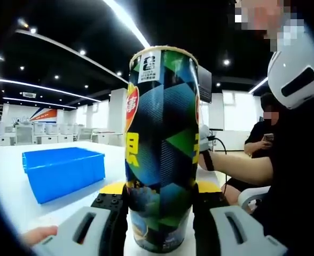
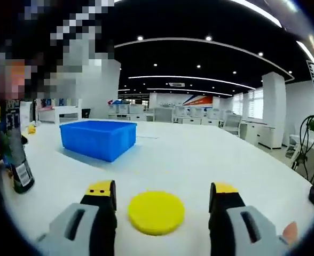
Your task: Open the lid of the chip container on the table, take out the chips, place them into the box in front of the container, and close the lid
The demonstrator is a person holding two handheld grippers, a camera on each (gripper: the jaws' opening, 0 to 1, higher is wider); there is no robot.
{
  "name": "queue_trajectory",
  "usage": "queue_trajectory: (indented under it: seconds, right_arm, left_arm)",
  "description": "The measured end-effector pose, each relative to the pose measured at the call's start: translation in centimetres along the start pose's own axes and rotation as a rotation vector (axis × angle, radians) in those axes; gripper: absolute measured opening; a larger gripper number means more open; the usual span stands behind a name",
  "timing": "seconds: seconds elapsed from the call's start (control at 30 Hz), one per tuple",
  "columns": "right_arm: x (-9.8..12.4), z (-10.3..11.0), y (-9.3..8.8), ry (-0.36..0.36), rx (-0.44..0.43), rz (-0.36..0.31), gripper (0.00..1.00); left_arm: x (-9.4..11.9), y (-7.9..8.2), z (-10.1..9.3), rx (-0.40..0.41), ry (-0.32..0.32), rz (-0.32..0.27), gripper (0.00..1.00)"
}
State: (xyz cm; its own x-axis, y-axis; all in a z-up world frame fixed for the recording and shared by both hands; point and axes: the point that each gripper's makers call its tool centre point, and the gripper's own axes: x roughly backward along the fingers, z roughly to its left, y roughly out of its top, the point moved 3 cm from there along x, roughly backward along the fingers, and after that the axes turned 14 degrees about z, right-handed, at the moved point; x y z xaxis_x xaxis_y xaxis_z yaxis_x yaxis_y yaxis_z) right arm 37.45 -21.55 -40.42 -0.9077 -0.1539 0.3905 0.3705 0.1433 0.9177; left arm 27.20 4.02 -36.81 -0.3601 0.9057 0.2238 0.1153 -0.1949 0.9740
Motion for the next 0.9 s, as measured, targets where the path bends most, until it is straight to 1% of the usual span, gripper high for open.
queue_trajectory:
  seconds: [0.07,0.1,0.13,0.17,0.2,0.23,0.27,0.3,0.33,0.37,0.4,0.43,0.47,0.5,0.53,0.57,0.6,0.63,0.67,0.7,0.73,0.77,0.8,0.83,0.87,0.9]
  right_arm:
    - [0.3,0.1,0.4,-0.004,0.006,0.005,0.63]
    - [0.6,0.2,0.8,-0.002,0.008,0.005,0.6]
    - [1.1,0.7,1.6,0.018,0.011,0.009,0.56]
    - [1.5,1.3,2.2,0.052,0.017,0.026,0.52]
    - [2.2,2.4,3.8,0.114,-0.028,0.02,0.46]
    - [2.5,2.7,4.4,0.137,-0.042,0.014,0.44]
    - [3.6,3.9,6.7,0.214,-0.062,-0.024,0.42]
    - [4.5,4.6,8.4,0.264,-0.077,-0.06,0.41]
    - [5.9,5.6,10.9,0.328,-0.097,-0.087,0.4]
    - [6.9,6.3,12.5,0.367,-0.11,-0.09,0.37]
    - [8.6,7.5,14.9,0.437,-0.125,-0.092,0.34]
    - [9.7,8.3,16.5,0.483,-0.122,-0.098,0.32]
    - [11.4,9.9,18.7,0.555,-0.103,-0.108,0.3]
    - [12.4,11.1,19.9,0.607,-0.085,-0.103,0.28]
    - [13.1,12.3,20.7,0.652,-0.064,-0.082,0.28]
    - [14.0,14.1,21.6,0.708,-0.031,-0.027,0.28]
    - [14.3,15.2,21.9,0.735,-0.006,0.019,0.27]
    - [14.5,16.7,22.2,0.753,0.045,0.073,0.26]
    - [14.5,17.6,22.3,0.754,0.08,0.107,0.25]
    - [14.4,18.8,22.2,0.751,0.128,0.161,0.23]
    - [14.3,19.1,22.1,0.747,0.142,0.181,0.2]
    - [14.0,19.9,21.6,0.737,0.19,0.243,0.19]
    - [13.6,20.0,21.3,0.717,0.23,0.278,0.19]
    - [13.0,20.1,20.6,0.677,0.292,0.33,0.19]
    - [12.6,20.2,20.0,0.654,0.321,0.369,0.17]
    - [12.1,20.1,19.1,0.625,0.357,0.424,0.16]
  left_arm:
    - [0.0,0.0,0.0,-0.002,0.003,0.003,0.47]
    - [0.0,0.0,0.0,-0.003,0.005,0.005,0.47]
    - [0.0,0.0,-0.1,-0.003,0.007,0.007,0.47]
    - [0.0,0.0,-0.1,-0.003,0.008,0.008,0.47]
    - [0.0,0.0,-0.1,-0.004,0.008,0.01,0.47]
    - [0.0,0.0,-0.1,-0.004,0.008,0.011,0.47]
    - [0.0,0.0,-0.1,-0.004,0.008,0.012,0.47]
    - [0.0,0.0,-0.1,-0.004,0.009,0.012,0.47]
    - [0.0,0.0,-0.1,-0.004,0.01,0.012,0.47]
    - [0.0,0.0,-0.1,-0.004,0.012,0.011,0.47]
    - [0.0,-0.1,-0.1,-0.004,0.014,0.011,0.47]
    - [0.0,-0.1,-0.1,-0.004,0.018,0.011,0.47]
    - [0.0,-0.1,-0.1,-0.005,0.02,0.011,0.47]
    - [0.0,-0.1,-0.1,-0.006,0.023,0.012,0.47]
    - [0.0,-0.1,-0.1,-0.006,0.024,0.012,0.47]
    - [-0.1,-0.1,-0.1,-0.006,0.027,0.012,0.47]
    - [-0.1,-0.1,-0.1,-0.006,0.029,0.011,0.47]
    - [-0.1,-0.1,-0.1,-0.005,0.033,0.01,0.47]
    - [-0.2,-0.1,-0.1,-0.005,0.037,0.01,0.47]
    - [-0.2,-0.1,-0.2,-0.005,0.042,0.009,0.47]
    - [-0.2,-0.1,-0.2,-0.004,0.044,0.009,0.47]
    - [-0.2,-0.1,-0.2,-0.004,0.047,0.007,0.47]
    - [-0.2,-0.1,-0.2,-0.003,0.049,0.007,0.47]
    - [-0.2,-0.1,-0.2,-0.003,0.052,0.006,0.47]
    - [-0.2,-0.1,-0.2,-0.003,0.054,0.005,0.47]
    - [-0.2,-0.1,-0.2,-0.002,0.058,0.004,0.47]
